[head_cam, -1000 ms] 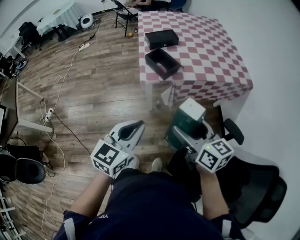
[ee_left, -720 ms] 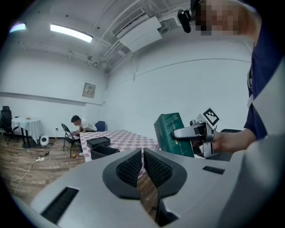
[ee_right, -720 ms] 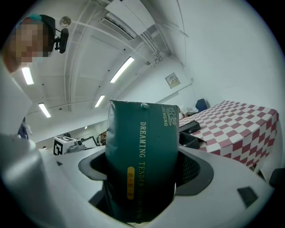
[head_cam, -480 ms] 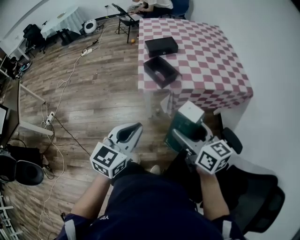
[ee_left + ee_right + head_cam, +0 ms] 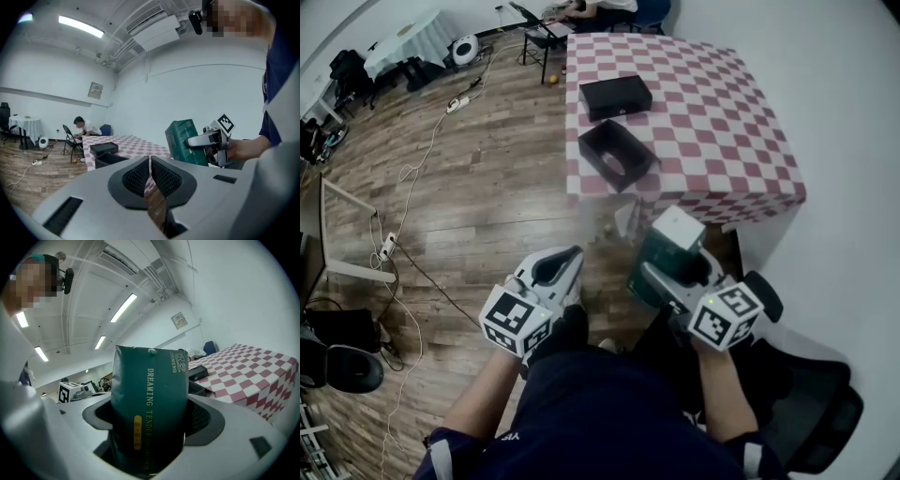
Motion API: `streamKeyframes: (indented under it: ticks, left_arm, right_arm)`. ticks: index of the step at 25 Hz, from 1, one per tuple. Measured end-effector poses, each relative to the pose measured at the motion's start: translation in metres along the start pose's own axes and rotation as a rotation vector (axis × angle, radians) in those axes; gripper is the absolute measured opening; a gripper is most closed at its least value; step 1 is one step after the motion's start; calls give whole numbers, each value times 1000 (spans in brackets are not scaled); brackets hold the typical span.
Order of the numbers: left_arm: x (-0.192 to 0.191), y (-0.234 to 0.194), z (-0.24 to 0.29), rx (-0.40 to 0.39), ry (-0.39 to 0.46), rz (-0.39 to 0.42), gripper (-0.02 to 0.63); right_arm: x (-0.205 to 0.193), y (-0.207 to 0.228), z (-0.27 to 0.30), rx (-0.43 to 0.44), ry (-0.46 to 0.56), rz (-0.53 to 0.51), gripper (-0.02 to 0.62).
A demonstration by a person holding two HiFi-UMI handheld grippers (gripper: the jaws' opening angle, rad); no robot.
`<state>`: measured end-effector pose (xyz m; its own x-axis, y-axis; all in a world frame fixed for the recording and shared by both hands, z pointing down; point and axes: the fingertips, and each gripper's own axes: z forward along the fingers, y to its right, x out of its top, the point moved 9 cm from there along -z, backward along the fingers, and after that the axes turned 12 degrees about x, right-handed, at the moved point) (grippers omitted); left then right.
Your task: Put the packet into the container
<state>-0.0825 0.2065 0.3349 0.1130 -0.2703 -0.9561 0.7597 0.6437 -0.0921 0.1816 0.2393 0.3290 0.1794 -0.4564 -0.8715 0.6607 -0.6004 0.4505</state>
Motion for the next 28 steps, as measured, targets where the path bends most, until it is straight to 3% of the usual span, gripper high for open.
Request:
streamKeyframes:
  ticks: [16,28]
  left_arm:
    - [15,-150,114,-59,-59,-40,37]
    - [25,-216,168,-97,-66,-41,36]
  right_arm:
    - [53,81,140,-107,-52,47,422]
    - [79,113,208,-157,-82,42,422]
